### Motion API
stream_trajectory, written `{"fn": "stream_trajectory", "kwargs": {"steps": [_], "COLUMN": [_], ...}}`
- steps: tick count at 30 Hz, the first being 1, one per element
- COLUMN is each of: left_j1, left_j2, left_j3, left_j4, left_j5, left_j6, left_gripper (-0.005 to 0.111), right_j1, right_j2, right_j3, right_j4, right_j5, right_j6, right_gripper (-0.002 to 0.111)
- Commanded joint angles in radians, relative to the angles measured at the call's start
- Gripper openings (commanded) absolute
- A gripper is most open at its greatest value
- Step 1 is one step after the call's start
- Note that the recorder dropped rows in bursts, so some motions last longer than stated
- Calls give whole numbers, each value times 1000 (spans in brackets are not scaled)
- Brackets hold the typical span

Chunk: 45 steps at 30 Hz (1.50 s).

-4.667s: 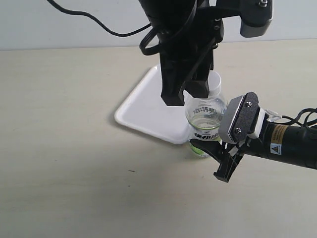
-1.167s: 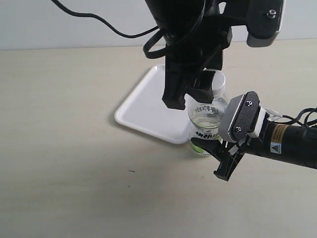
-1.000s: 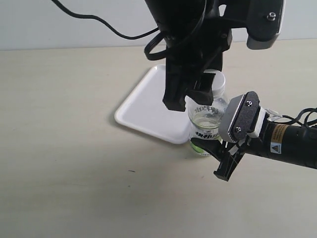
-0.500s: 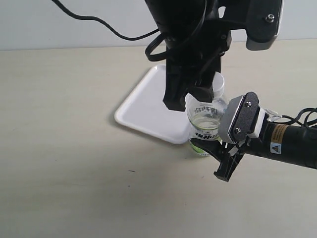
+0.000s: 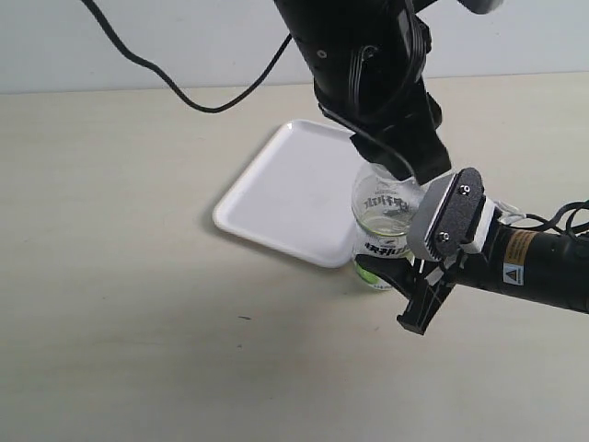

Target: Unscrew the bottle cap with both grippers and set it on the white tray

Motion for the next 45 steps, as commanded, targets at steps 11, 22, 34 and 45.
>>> {"fn": "stream_trajectory", "kwargs": {"steps": [11,22,34,45], "left_j1": [0,30,30,173], "left_j2": [0,-36,-53,-160], "left_j3": [2,2,2,-70], "left_j4": [-19,-15,-14,54], "left_j5": [-17,-11,-13,65], "left_j6": [-299,-283,-224,19], "left_gripper": [0,0,0,0], "right_j1": [-1,-1,-1,-1], "right_j2": [1,1,1,1], "right_j3": [2,2,2,2], "right_j4": [-13,-11,-10,-12], "right_j5": [77,77,78,78], "right_j6": [-2,-2,-2,43], "right_gripper": [0,0,0,0]}}
